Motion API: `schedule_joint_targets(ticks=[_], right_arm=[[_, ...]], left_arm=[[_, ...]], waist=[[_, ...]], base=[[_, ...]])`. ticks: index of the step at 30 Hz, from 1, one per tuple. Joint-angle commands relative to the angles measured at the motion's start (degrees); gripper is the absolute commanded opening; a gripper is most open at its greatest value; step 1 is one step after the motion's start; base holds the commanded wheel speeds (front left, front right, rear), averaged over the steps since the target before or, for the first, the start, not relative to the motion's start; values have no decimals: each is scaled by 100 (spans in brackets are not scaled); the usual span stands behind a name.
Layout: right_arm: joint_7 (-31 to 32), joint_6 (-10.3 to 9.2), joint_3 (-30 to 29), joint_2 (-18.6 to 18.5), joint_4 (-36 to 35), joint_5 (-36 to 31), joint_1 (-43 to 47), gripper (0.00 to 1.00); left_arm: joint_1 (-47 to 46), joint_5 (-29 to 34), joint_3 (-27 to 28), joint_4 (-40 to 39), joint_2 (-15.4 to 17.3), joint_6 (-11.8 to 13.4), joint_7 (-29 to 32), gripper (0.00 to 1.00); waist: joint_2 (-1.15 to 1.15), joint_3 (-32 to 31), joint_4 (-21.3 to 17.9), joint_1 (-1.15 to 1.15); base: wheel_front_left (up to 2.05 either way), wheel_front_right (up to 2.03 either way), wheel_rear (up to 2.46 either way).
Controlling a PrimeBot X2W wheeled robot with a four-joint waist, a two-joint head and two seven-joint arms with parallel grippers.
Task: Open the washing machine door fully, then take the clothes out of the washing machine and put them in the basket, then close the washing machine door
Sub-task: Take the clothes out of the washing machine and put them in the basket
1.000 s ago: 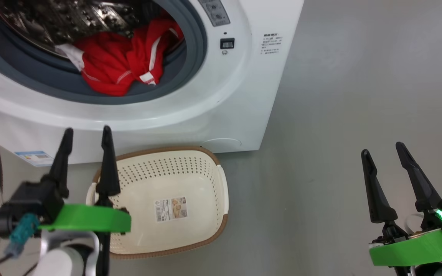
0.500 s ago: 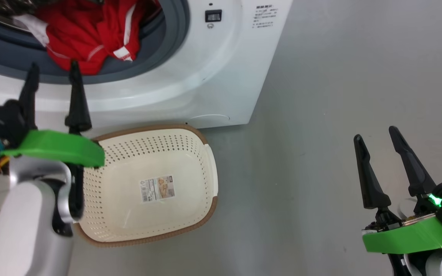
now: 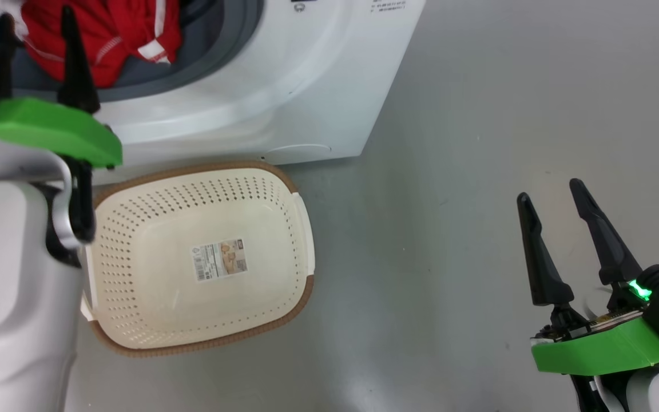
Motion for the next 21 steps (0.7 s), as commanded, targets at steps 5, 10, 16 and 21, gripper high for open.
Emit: schedule_joint_targets(ticks=[5, 10, 16, 21], right_arm=[[-12, 36, 230, -74, -184, -9, -200, 100], [-3, 36, 329, -74, -175, -9, -219, 100], [-1, 36, 414, -74, -160, -2, -248, 100], [-4, 36, 429, -74, -162, 3, -265, 100]], left_arm=[[-735, -10, 173, 682, 268, -87, -59, 100], [-1182, -7, 211, 1347, 374, -20, -23, 100], [-1598, 27, 240, 1965, 569, 11, -49, 100], [-1983, 30, 240, 2529, 720, -13, -38, 100]], waist=[[0, 256, -131, 0], [0, 390, -262, 0], [0, 504, -433, 0], [0, 610, -557, 0]], base=[[0, 0, 0], [0, 0, 0], [0, 0, 0], [0, 0, 0]])
